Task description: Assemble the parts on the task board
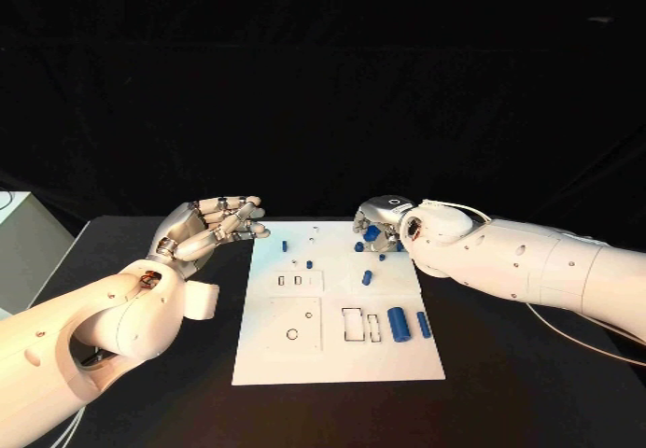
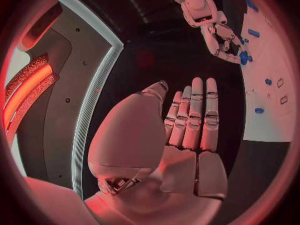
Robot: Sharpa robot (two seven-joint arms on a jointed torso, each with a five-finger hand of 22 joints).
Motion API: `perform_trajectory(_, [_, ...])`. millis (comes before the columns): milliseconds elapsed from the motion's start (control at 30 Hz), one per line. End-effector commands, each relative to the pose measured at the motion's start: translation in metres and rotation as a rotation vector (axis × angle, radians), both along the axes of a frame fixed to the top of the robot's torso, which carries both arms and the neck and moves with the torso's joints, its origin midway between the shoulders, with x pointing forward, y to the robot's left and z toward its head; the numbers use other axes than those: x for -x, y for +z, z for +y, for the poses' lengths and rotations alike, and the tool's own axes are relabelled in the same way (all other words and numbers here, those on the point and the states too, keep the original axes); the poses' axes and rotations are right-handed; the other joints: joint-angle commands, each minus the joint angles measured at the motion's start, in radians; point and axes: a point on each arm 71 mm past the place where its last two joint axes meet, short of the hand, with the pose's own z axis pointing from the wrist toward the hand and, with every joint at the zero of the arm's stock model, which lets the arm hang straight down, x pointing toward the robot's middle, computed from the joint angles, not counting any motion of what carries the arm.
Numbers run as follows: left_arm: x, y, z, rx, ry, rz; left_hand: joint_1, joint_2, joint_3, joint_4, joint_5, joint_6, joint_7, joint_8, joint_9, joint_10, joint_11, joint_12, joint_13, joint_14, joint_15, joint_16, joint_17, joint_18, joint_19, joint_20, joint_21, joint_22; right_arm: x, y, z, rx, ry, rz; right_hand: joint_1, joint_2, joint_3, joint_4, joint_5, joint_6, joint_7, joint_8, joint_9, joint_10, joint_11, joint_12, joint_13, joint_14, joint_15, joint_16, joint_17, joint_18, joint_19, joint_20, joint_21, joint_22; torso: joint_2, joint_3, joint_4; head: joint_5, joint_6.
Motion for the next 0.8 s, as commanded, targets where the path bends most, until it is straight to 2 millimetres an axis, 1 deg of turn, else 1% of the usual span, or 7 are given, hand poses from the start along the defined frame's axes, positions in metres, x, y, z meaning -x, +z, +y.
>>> perform_trajectory(33, [0.0015,0.0017,-0.0022,0.004,-0.021,-0.007,0.001,-0.01,0.007,-0.001,-0.002,0.006,0.004,-0.004,-0.001,0.006,0.001,-0.003,-0.001,-0.008,0.002,0.007,0.002,0.013,0.003,0.001,0.005,0.001,-0.0004,-0.0032,0.0011,0.025,0.003,0.014,0.004,0.006,0.002,0.005,0.004,0.007,0.0,0.003,0.002,0.01,-0.001,0.005,0.001,0.032,-0.002,0.005,0.003,-0.013,0.008,0.001,0.005,0.003,0.007,-0.0025,0.0043,-0.004,0.002])
perform_trajectory(167, [0.0019,0.0024,-0.0022,0.003,-0.022,-0.009,0.001,-0.01,0.008,-0.001,-0.002,0.006,0.005,-0.003,-0.001,0.006,0.001,-0.004,-0.001,-0.008,0.002,0.007,0.002,0.013,0.003,0.001,0.005,0.001,-0.0014,-0.0051,0.0007,0.028,-0.002,0.018,0.004,0.007,0.004,0.006,0.006,0.009,0.001,0.004,0.003,0.012,-0.001,0.006,0.001,0.032,-0.002,0.007,0.004,-0.013,0.008,0.001,0.006,0.004,0.011,-0.0018,0.0053,-0.004,0.003])
perform_trajectory(267, [0.0022,0.0029,-0.0019,0.002,-0.022,-0.009,0.001,-0.01,0.008,-0.001,-0.002,0.006,0.005,-0.003,-0.001,0.006,0.001,-0.004,-0.001,-0.008,0.002,0.007,0.002,0.013,0.003,0.001,0.005,0.001,-0.0016,-0.006,-0.0001,0.029,-0.005,0.021,0.004,0.008,0.007,0.008,0.007,0.012,0.002,0.006,0.004,0.016,-0.001,0.007,0.002,0.031,-0.001,0.01,0.007,-0.014,0.008,0.001,0.009,0.008,0.015,-0.0004,0.006,-0.005,0.003])
perform_trajectory(367, [0.0023,0.0031,-0.0012,0.001,-0.021,-0.009,0.001,-0.01,0.008,-0.001,-0.002,0.006,0.005,-0.003,-0.001,0.006,0.001,-0.004,-0.001,-0.008,0.002,0.007,0.002,0.013,0.003,0.001,0.005,0.001,-0.0013,-0.0063,-0.0001,0.029,-0.005,0.021,0.003,0.008,0.01,0.01,0.008,0.016,0.002,0.008,0.005,0.021,-0.001,0.01,0.002,0.031,-0.001,0.012,0.008,-0.014,0.009,0.002,0.012,0.012,0.017,0.0009,0.0047,-0.005,0.003])
perform_trajectory(433, [0.0022,0.0031,-0.0008,0.0,-0.02,-0.008,0.001,-0.01,0.008,-0.001,-0.002,0.006,0.005,-0.003,-0.001,0.006,0.001,-0.004,-0.001,-0.008,0.002,0.007,0.002,0.013,0.003,0.001,0.005,0.001,-0.0012,-0.0064,0.0001,0.028,-0.004,0.022,0.002,0.009,0.015,0.012,0.01,0.022,0.003,0.011,0.007,0.028,-0.001,0.012,0.003,0.031,-0.001,0.015,0.009,-0.014,0.009,0.002,0.015,0.015,0.018,0.0006,0.0047,-0.006,0.004])
perform_trajectory(567, [0.002,0.0031,-0.0003,-0.001,-0.018,-0.008,0.001,-0.01,0.008,-0.001,-0.002,0.006,0.005,-0.003,-0.001,0.006,0.001,-0.004,-0.001,-0.008,0.002,0.007,0.002,0.013,0.003,0.001,0.005,0.001,-0.0011,-0.0068,0.0008,0.029,-0.003,0.027,0.0,0.01,0.018,0.014,0.011,0.025,0.003,0.013,0.009,0.032,-0.001,0.013,0.003,0.03,-0.001,0.017,0.011,-0.014,0.009,0.002,0.017,0.017,0.021,0.0001,0.0081,-0.007,0.005])
perform_trajectory(800, [0.0024,0.0035,-0.0005,-0.003,-0.02,-0.008,0.002,-0.01,0.011,-0.002,-0.002,0.007,0.005,-0.003,-0.001,0.007,0.002,-0.004,-0.001,-0.009,0.002,0.01,0.005,0.013,0.003,0.001,0.005,0.001,-0.0028,-0.0081,-0.0001,0.031,-0.009,0.036,-0.002,0.019,0.033,0.022,0.017,0.035,0.003,0.019,0.013,0.04,-0.002,0.014,0.002,0.029,-0.002,0.022,0.012,-0.015,0.009,0.002,0.02,0.022,0.028,-0.0006,0.0118,-0.012,0.007])
